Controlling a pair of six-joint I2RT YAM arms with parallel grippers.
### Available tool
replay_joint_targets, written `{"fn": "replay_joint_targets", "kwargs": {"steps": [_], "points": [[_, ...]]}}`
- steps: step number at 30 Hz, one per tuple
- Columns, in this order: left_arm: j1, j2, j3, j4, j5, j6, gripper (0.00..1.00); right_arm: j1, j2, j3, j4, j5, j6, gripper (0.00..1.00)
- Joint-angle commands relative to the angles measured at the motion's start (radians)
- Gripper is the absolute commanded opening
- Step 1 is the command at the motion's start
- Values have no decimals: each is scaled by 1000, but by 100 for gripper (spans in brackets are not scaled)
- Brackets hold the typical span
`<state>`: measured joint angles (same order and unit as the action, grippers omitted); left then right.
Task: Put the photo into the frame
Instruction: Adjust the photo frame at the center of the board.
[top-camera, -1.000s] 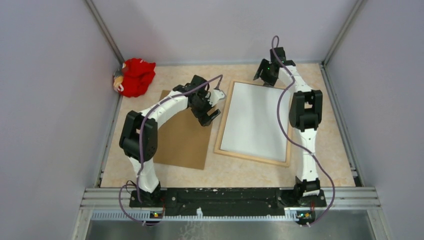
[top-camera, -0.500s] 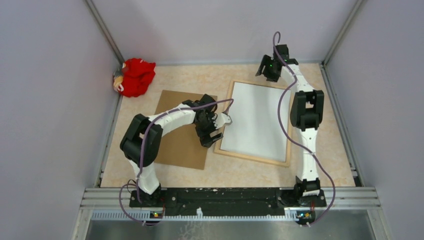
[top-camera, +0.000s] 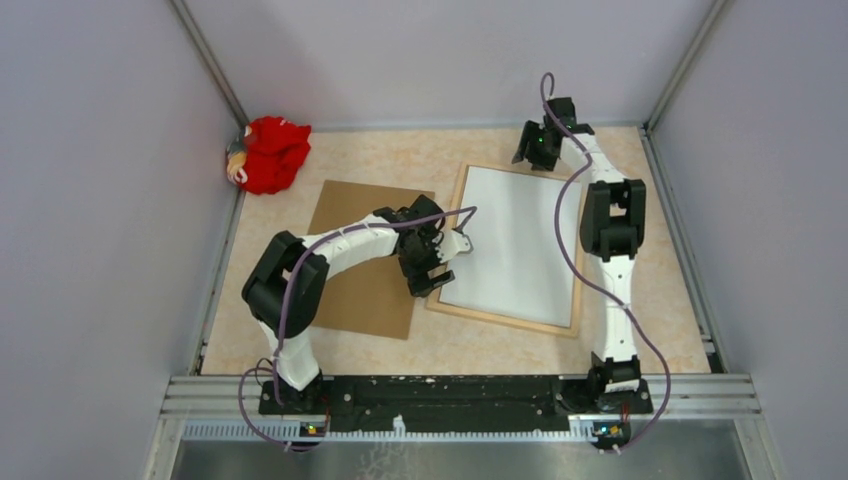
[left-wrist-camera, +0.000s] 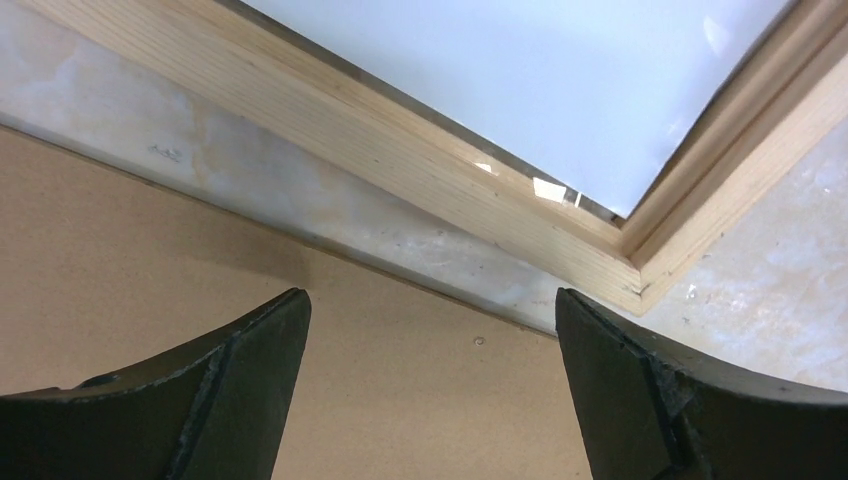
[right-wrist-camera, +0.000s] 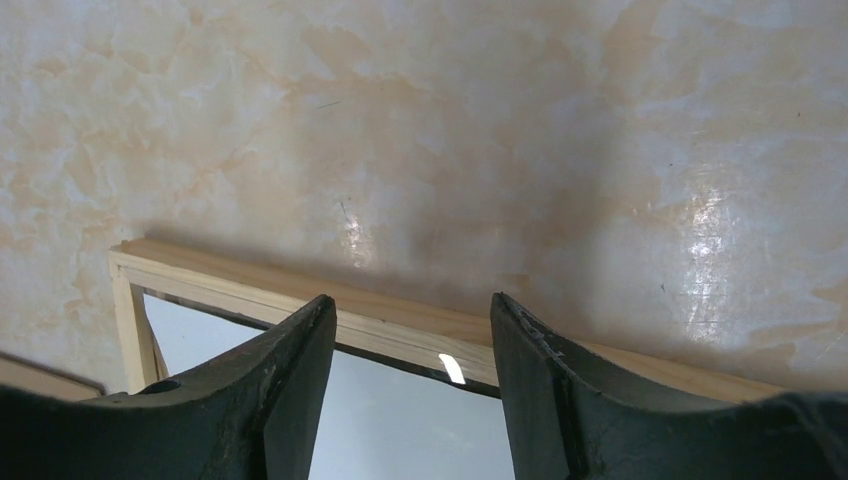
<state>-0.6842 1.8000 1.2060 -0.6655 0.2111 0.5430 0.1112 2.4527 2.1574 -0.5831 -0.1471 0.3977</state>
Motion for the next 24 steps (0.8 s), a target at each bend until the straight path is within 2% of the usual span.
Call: {"fn": "replay_joint_targets", "kwargs": {"steps": [1,5,14,19,21,24], "points": [[-8,-4,-5,68,-55,-56,99,-7,-74,-12,-33,-57,-39,57],[-8,2,0,82,-78,-68,99,-7,-119,-57,-42,-53,-28,56],[-5,13,7,92,-85,-85,99,-6,-307,-300,61,-44,-16,56],[31,10,41,75,-81,-90,99,-11,-360,-343,59,-28,-6,61],[60,13,68,62,-71,-88,99,-24,-398,-372,43,14,10,65],[108,16,107,46,-52,-82,99,-72,-504,-510,102,53,52,70]]}}
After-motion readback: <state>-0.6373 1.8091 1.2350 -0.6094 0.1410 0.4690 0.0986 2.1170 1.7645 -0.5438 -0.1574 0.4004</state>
